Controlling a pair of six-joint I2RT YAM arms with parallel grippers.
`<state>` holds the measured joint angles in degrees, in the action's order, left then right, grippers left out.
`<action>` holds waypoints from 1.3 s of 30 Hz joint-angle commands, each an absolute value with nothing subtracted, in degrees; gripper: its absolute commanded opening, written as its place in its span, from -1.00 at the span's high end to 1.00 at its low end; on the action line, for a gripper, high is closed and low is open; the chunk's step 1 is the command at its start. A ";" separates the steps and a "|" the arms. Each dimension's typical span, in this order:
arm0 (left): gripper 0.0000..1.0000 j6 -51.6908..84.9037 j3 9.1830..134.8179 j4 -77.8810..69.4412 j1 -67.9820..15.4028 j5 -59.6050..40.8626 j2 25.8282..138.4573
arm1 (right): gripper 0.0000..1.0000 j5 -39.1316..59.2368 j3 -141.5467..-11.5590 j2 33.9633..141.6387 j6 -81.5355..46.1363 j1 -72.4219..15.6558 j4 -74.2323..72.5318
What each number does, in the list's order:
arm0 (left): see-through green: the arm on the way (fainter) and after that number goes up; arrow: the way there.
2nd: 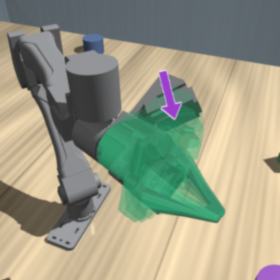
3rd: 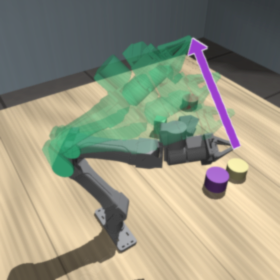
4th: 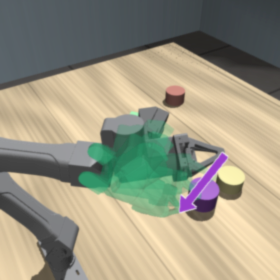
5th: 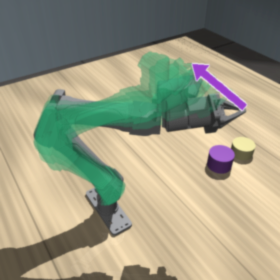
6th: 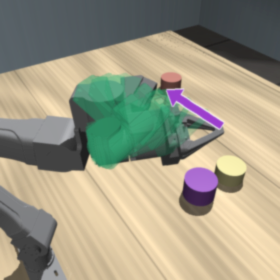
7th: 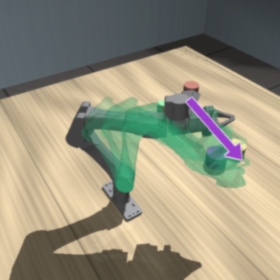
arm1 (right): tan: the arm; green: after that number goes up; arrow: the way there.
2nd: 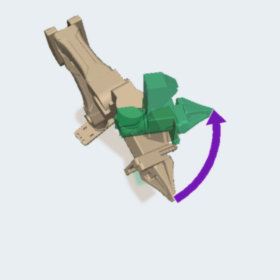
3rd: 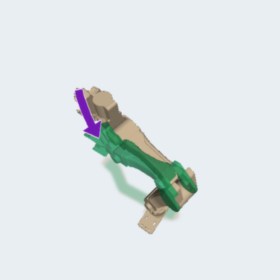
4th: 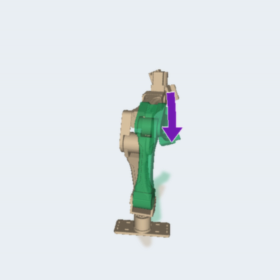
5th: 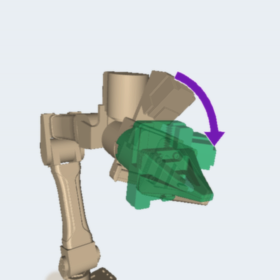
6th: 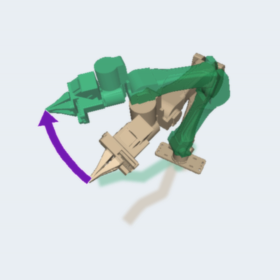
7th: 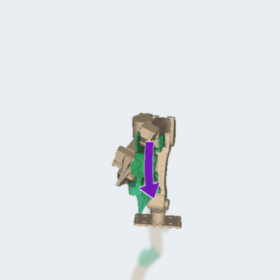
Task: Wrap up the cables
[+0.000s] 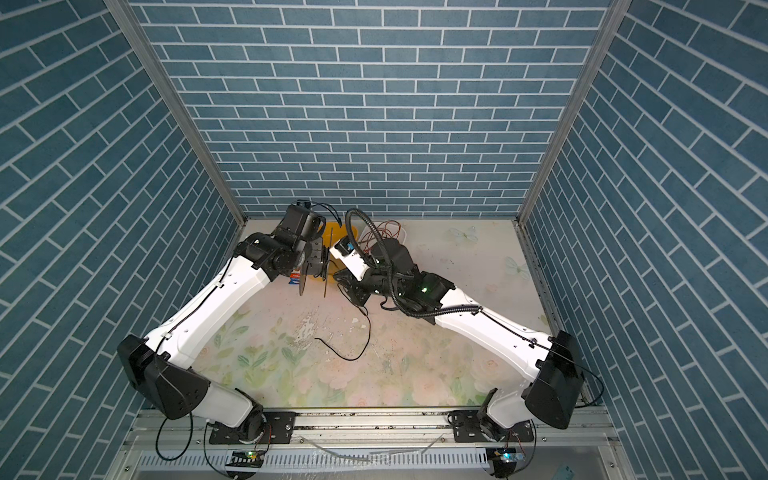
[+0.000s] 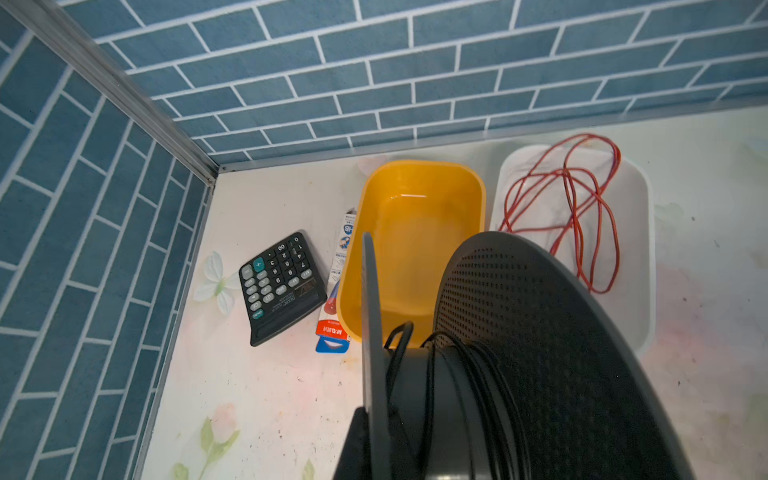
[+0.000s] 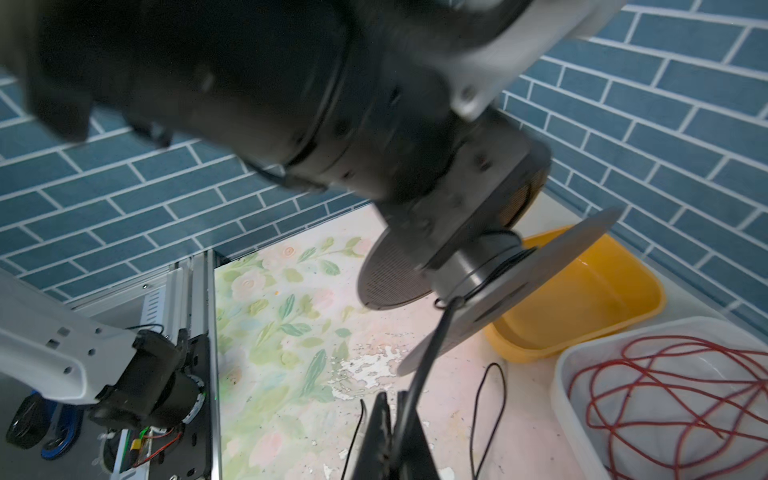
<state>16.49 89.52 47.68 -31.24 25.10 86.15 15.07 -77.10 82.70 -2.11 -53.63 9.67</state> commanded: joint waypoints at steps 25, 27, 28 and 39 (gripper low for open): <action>1.00 13.36 96.15 63.22 -32.30 -8.35 69.41 | 1.00 17.45 -81.18 94.64 -6.45 -36.53 17.55; 1.00 14.03 97.13 62.18 -31.42 -10.91 69.46 | 0.95 19.27 -76.04 93.70 -8.22 -36.17 12.49; 1.00 14.32 97.64 61.85 -31.12 -11.58 69.56 | 0.91 20.34 -73.45 93.13 -8.77 -36.08 10.30; 1.00 17.70 98.94 55.98 -29.88 -17.14 71.57 | 0.43 21.46 -51.33 86.65 -14.43 -35.95 -10.85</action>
<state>15.77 97.27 60.29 -30.24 -14.26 72.60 22.83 -54.76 90.39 -11.75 -35.70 -2.74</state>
